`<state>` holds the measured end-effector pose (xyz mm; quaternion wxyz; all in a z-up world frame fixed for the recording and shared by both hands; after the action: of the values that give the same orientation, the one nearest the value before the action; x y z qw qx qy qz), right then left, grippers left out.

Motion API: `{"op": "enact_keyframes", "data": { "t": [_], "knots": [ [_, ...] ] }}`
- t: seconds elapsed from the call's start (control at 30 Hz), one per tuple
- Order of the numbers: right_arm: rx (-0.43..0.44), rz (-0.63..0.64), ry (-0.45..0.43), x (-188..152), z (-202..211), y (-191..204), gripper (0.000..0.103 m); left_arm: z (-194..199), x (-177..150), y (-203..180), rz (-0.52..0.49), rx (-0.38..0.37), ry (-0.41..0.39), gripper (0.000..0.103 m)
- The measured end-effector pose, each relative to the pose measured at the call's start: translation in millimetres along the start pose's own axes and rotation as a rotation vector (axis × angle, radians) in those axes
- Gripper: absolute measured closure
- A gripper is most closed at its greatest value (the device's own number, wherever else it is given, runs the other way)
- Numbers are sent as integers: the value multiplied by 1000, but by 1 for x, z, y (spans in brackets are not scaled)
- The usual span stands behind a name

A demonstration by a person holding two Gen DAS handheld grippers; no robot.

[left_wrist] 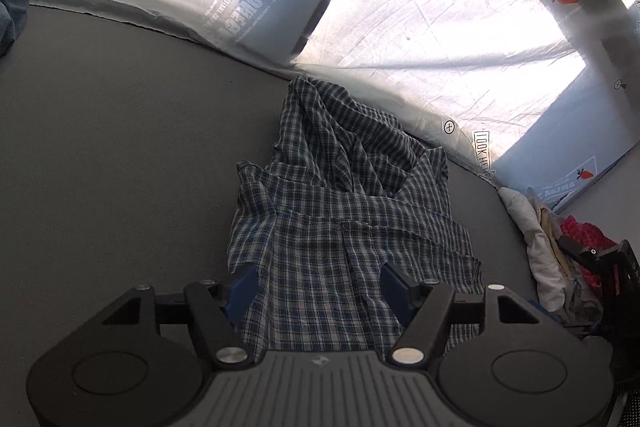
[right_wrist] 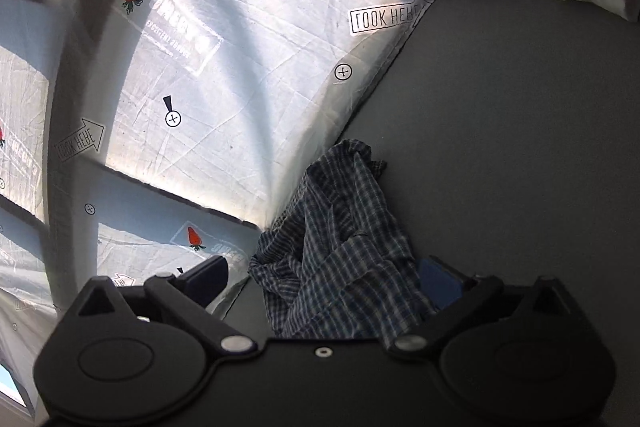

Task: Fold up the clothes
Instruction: 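Lay the folded hem down with both grippers and release, then grasp the folded shirt edges with both grippers and lift it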

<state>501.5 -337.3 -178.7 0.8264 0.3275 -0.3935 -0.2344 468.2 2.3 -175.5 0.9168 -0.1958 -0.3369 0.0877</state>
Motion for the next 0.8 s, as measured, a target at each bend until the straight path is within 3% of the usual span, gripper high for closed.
{"op": "enact_keyframes", "data": {
  "t": [0.07,0.13,0.23,0.4,0.47,0.53,0.57,0.6,0.77,0.8],
  "knots": [
    [-107,253,27,-14,-11,17,0,-7,-7,-5,-59,38,16,35],
    [-158,471,83,-32,-26,31,0,-17,-11,-6,-108,90,31,35],
    [-196,645,146,-53,-47,40,0,-29,-11,2,-121,143,44,35],
    [-257,736,196,-67,-77,32,0,-48,0,25,-54,154,43,36],
    [-264,756,203,-69,-84,29,0,-55,5,34,-24,140,37,41],
    [-279,763,213,-70,-91,25,0,-62,10,40,-1,123,33,68],
    [-294,756,214,-69,-94,21,0,-66,12,41,1,108,34,90],
    [-312,747,214,-67,-97,17,0,-71,13,40,-11,104,32,96],
    [-341,740,201,-61,-93,7,0,-89,23,28,-134,143,28,98],
    [-348,743,197,-60,-89,7,0,-89,27,28,-125,151,35,94]
  ]
}}
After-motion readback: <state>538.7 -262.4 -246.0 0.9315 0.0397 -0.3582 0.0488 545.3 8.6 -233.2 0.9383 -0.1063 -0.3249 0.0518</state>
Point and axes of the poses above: each gripper's, at about its wrist camera, not at the fingertips, and z roughly against the way its jaws point, y to its left, x to its top, the point moved 5 cm from there along -z, roughly the way its jaws point, and after that the axes turned 1 degree about z, right-handed, at the moved point
